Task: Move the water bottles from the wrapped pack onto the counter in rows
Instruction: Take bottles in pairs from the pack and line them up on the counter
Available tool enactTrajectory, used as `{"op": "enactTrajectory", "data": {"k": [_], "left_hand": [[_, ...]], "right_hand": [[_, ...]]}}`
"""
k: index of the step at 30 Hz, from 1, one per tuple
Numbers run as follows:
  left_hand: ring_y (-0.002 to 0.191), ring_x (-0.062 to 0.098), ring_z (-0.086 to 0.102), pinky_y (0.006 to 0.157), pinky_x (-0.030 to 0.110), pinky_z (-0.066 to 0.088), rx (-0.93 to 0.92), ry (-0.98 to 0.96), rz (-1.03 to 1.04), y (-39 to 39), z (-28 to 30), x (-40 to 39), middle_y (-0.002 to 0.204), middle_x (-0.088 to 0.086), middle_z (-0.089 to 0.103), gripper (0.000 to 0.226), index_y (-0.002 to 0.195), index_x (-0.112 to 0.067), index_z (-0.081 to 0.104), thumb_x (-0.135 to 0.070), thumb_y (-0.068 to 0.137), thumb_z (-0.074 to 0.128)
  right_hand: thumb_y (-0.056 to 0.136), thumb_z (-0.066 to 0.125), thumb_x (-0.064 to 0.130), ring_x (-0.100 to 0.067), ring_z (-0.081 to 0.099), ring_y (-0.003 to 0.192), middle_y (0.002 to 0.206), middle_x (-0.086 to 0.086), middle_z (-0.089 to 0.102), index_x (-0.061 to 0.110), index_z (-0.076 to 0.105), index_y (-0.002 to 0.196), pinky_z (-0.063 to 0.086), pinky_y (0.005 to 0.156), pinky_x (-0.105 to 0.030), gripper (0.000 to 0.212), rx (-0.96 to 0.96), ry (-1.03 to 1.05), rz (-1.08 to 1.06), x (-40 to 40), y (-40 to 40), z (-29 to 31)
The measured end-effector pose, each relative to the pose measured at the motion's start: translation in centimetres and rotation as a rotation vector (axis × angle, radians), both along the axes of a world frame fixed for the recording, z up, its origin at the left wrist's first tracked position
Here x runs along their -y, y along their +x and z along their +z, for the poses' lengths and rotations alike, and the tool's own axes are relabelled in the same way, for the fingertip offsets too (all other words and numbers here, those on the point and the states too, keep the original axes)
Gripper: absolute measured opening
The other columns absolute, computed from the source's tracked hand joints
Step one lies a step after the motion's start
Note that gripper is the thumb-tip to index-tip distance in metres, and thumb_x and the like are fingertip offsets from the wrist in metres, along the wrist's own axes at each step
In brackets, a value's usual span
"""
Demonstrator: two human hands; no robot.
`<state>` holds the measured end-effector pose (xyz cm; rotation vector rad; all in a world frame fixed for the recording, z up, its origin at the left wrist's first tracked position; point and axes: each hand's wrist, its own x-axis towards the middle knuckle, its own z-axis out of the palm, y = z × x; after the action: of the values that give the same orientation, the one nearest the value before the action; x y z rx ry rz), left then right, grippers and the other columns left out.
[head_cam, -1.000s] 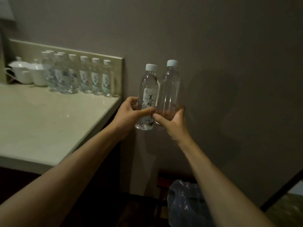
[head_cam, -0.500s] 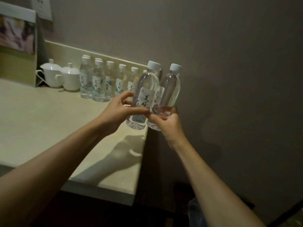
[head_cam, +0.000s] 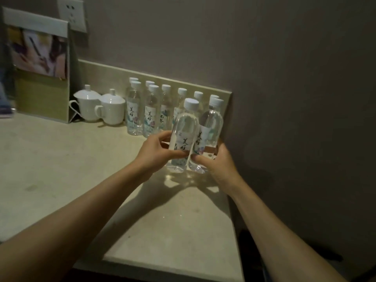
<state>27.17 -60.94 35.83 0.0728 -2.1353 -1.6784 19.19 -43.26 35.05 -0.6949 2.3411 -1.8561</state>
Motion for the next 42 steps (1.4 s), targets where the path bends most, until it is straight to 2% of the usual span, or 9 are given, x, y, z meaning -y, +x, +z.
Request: {"op": "enactTrajectory", "data": {"k": [6,10,12,16,19,21,26,37,42], "left_hand": [[0.084,0.005,0.071,0.067,0.021,0.057,0.025,-0.097,0.058,-1.4,-1.2,1.6,0.097,-0.009,0.075,0.047,0.110,-0.027,0.071,-0.018,0.067,0.087],[0.081,-0.001,0.069,0.060,0.014,0.054,0.046,-0.109,0.097,-1.9,-1.6,2.3,0.092,-0.016,0.075,0.039,0.102,-0.036,0.070,-0.025,0.069,0.086],[0.087,0.000,0.068,0.067,0.017,0.055,0.045,-0.141,0.141,-2.1,-1.9,2.4,0.094,-0.017,0.073,0.038,0.102,-0.040,0.067,-0.026,0.071,0.084],[0.095,-0.002,0.063,0.072,0.015,0.050,0.034,-0.263,0.185,-1.8,-2.1,2.2,0.106,-0.019,0.067,0.047,0.115,-0.039,0.061,-0.034,0.073,0.082],[0.101,0.009,0.061,0.077,0.020,0.055,0.090,-0.397,0.252,-1.6,-2.8,2.0,0.120,-0.009,0.055,0.072,0.136,-0.029,0.049,-0.033,0.073,0.083],[0.098,0.012,0.062,0.080,0.030,0.059,0.136,-0.433,0.316,-1.5,-2.9,1.8,0.119,-0.005,0.058,0.071,0.133,-0.024,0.050,-0.038,0.071,0.083],[0.090,0.011,0.066,0.078,0.033,0.060,0.095,-0.429,0.337,-2.1,-2.6,1.9,0.107,-0.003,0.068,0.052,0.119,-0.021,0.061,-0.038,0.074,0.081],[0.091,0.010,0.065,0.079,0.030,0.059,0.070,-0.441,0.277,-5.4,-2.3,4.6,0.110,-0.001,0.071,0.043,0.117,-0.021,0.064,-0.031,0.078,0.079],[0.097,0.015,0.066,0.082,0.035,0.059,0.078,-0.391,0.332,-7.5,-3.1,5.7,0.110,-0.002,0.068,0.043,0.111,-0.022,0.055,-0.033,0.078,0.079]], "right_hand": [[0.069,0.083,0.020,-0.023,0.068,0.105,0.115,-0.006,0.070,0.009,0.048,0.131,0.055,0.093,-0.048,0.072,0.042,0.118,0.109,1.9,-1.9,-1.5],[0.071,0.082,0.029,-0.018,0.063,0.112,0.120,0.001,0.063,0.020,0.039,0.133,0.052,0.098,-0.044,0.076,-0.008,0.209,0.161,2.5,-2.6,-1.9],[0.070,0.083,0.027,-0.019,0.059,0.116,0.122,0.002,0.059,0.024,0.036,0.134,0.051,0.099,-0.042,0.079,-0.001,0.229,0.188,2.7,-3.5,-1.8],[0.063,0.084,0.040,-0.031,0.054,0.122,0.127,-0.012,0.055,0.022,0.043,0.134,0.048,0.102,-0.048,0.084,0.000,0.330,0.094,3.2,-4.0,-1.3],[0.057,0.082,0.054,-0.030,0.057,0.117,0.124,-0.010,0.058,0.018,0.041,0.135,0.052,0.096,-0.048,0.094,-0.045,0.400,0.006,3.2,-3.2,-1.2],[0.065,0.082,0.050,-0.025,0.061,0.110,0.121,-0.004,0.058,0.019,0.038,0.128,0.056,0.089,-0.045,0.083,-0.078,0.378,-0.063,3.1,-2.3,-1.6],[0.076,0.079,0.037,-0.019,0.063,0.106,0.116,0.001,0.061,0.023,0.045,0.118,0.058,0.087,-0.041,0.056,-0.125,0.311,-0.100,3.6,-1.7,-1.9],[0.081,0.075,0.037,-0.023,0.063,0.111,0.122,-0.002,0.062,0.021,0.047,0.117,0.057,0.089,-0.043,0.049,-0.122,0.368,-0.177,6.7,-3.6,-1.4],[0.083,0.074,0.036,-0.026,0.062,0.113,0.125,-0.006,0.061,0.019,0.044,0.121,0.055,0.091,-0.048,0.051,-0.062,0.348,-0.235,8.4,-4.6,-1.1]]}}
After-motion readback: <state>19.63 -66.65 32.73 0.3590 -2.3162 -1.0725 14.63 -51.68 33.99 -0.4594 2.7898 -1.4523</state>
